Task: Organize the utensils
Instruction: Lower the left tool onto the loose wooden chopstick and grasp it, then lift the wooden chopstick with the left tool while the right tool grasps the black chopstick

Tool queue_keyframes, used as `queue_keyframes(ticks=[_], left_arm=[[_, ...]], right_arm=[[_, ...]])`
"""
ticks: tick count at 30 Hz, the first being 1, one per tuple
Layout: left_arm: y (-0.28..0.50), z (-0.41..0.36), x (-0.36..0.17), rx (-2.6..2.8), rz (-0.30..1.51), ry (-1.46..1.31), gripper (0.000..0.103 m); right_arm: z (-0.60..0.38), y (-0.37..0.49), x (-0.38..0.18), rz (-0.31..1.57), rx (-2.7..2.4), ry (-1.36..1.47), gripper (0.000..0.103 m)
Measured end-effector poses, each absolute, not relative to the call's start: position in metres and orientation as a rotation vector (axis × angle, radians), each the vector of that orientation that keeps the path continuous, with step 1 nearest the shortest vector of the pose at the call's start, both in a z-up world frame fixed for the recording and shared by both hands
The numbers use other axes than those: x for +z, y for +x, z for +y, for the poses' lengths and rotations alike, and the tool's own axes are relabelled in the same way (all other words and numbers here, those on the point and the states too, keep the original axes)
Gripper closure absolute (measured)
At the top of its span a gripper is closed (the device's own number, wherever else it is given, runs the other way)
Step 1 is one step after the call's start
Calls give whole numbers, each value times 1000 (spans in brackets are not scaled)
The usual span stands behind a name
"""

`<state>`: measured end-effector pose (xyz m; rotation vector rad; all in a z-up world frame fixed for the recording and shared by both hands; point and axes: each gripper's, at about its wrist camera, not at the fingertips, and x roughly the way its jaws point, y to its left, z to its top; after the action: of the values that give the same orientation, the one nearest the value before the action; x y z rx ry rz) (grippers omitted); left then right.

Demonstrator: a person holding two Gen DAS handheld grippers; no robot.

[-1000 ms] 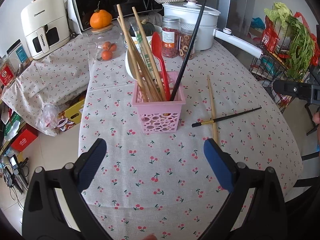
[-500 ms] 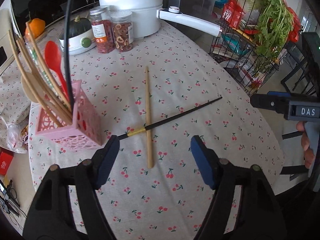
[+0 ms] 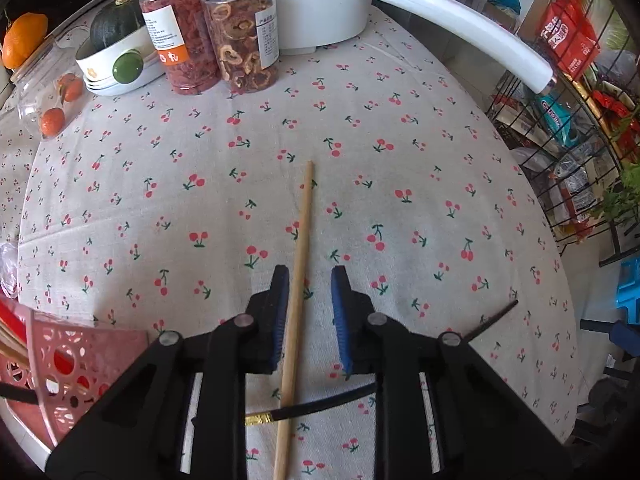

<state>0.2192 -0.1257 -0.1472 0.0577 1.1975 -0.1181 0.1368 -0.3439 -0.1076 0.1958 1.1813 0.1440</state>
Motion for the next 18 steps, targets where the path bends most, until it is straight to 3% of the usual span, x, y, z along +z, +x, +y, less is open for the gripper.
queue_keyframes(ticks=[8,18], left_arm=[[234,-129,-165,-97,1226,48,95],[174,-113,-133,-216,1200,29,96]], right_arm=[[-350,139,-108,1182,134,224,12],[-345,146,-117,1222,124,254,12]])
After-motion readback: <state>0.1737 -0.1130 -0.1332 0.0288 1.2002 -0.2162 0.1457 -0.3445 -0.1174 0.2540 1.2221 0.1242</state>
